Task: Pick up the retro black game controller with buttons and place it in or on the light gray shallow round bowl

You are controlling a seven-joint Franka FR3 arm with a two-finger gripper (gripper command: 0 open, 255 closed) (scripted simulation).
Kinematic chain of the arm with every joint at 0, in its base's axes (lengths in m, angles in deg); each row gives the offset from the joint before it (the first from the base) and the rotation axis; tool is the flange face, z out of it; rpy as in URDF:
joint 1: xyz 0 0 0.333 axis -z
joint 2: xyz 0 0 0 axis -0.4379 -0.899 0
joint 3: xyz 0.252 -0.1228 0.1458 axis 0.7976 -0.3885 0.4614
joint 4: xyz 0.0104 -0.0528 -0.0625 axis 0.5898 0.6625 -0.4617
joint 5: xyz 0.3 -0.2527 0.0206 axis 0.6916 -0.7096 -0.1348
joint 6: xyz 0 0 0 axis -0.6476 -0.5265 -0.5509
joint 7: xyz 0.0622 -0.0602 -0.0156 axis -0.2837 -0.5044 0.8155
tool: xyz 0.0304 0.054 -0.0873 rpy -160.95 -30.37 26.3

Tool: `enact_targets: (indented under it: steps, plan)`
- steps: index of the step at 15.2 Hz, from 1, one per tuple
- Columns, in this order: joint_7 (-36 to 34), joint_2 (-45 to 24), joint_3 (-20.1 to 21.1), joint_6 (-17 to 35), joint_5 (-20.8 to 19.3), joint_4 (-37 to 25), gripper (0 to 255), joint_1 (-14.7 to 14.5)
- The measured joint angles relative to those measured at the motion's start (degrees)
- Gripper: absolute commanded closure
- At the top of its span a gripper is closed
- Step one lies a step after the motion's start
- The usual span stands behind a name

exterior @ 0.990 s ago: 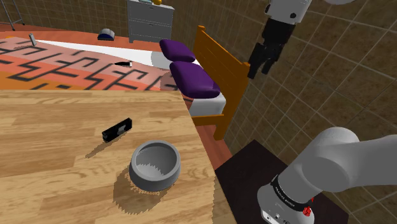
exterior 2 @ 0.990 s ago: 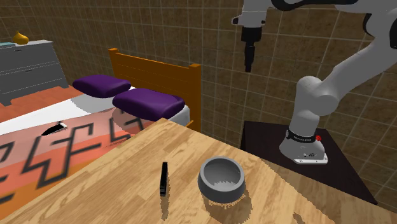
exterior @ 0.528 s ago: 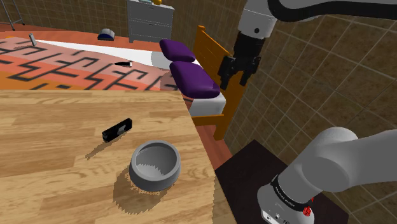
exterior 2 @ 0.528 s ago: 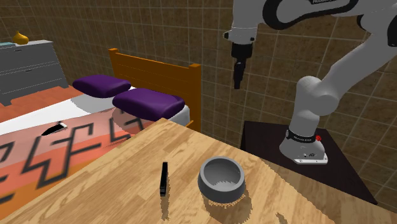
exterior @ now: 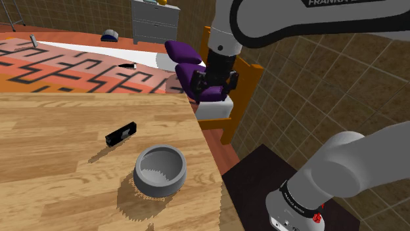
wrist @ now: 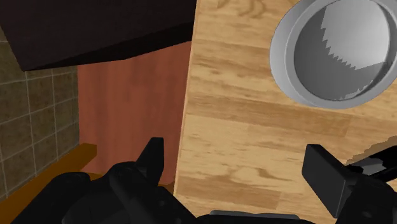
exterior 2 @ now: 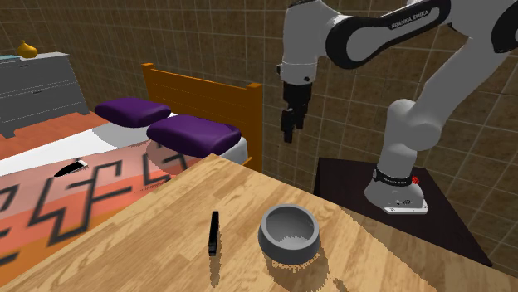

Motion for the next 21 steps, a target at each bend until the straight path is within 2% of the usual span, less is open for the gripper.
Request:
enact_targets:
  steps: [6,9,12,16,21]
  plan:
    - [-13.5,-12.5,7.0,7.1,-3.1,-5.7,0,2.2]
    - [-21.1,-19.7,9.9,10.0,-6.6,-9.4,0,3.0]
    - [-29.1,-27.9,11.7,11.8,-11.8,-14.6,0,3.0]
    - [-39.6,-38.7,11.9,12.6,-19.1,-22.4,0,0.6]
    - [-49.2,-51.0,9.0,11.6,-26.0,-33.9,0,-4.2]
